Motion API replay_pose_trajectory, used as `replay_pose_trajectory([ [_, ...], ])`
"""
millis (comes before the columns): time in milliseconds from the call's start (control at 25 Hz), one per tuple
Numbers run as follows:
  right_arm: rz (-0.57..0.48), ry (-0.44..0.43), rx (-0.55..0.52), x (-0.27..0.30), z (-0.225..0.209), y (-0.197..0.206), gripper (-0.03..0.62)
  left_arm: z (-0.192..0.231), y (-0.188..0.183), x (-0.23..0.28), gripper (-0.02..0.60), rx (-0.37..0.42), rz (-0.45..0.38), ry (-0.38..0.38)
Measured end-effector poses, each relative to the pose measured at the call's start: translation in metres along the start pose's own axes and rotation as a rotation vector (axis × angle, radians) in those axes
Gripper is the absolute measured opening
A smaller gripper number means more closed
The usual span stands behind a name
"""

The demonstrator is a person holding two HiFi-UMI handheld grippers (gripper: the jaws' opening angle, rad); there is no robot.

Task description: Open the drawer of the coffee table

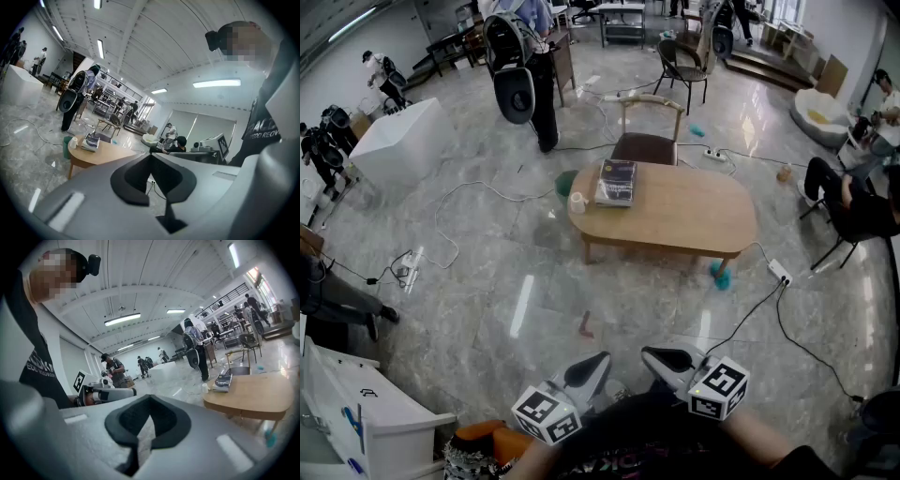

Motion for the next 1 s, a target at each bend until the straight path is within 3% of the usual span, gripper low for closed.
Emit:
replay_pose_trajectory([
  [1000, 0.0, -0.034, -0.047, 0.0061, 0.0044, -0.0032, 0.002, 0.0044, -0.0031, -0.007, 0.008, 0.019, -0.02, 0.012],
])
Point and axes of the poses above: the fingertips, and each gripper's own axes: x forward along the fingers, z to its left, y out of its underside, the point moved 9 cm from there along -x, backward along the fingers, and after that the axes turned 4 degrees about z, right-handed, at the moved point
